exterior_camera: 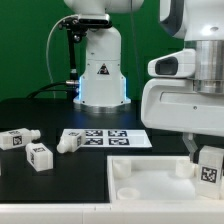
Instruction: Assemble square table
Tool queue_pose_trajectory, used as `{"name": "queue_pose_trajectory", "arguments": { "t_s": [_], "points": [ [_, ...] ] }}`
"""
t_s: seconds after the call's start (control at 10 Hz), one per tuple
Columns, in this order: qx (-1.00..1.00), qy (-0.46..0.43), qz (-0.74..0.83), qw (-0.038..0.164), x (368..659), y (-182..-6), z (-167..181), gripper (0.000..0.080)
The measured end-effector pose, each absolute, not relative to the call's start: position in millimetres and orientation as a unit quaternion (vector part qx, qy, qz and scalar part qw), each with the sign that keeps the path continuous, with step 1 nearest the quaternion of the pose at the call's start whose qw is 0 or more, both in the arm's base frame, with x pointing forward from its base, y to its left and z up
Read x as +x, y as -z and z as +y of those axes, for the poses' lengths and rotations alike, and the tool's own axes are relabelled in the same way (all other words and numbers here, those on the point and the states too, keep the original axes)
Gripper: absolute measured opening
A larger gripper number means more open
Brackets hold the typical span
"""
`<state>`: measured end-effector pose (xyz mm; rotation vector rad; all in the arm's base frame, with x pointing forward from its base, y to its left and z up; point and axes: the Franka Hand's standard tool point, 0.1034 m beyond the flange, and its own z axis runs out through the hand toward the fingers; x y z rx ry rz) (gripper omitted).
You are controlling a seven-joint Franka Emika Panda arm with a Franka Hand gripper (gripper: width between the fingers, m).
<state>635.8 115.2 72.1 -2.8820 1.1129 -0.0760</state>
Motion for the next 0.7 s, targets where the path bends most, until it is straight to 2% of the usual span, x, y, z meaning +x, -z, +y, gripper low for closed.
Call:
{"name": "queue_pose_trajectory", "arguments": {
  "t_s": [0.2,0.3,0.4,0.7],
  "points": [
    [-0.861,0.015,0.507,0.041,636.9,-72.1,114.4,0.0287],
    [-0.82,0.004,0.57,0.06,638.6,-72.6,111.3,0.0287],
    [-0.779,-0.005,0.623,0.07,639.1,-72.3,108.7,0.0287],
    [-0.737,-0.011,0.672,0.071,639.0,-71.4,109.9,0.0287]
  ]
}}
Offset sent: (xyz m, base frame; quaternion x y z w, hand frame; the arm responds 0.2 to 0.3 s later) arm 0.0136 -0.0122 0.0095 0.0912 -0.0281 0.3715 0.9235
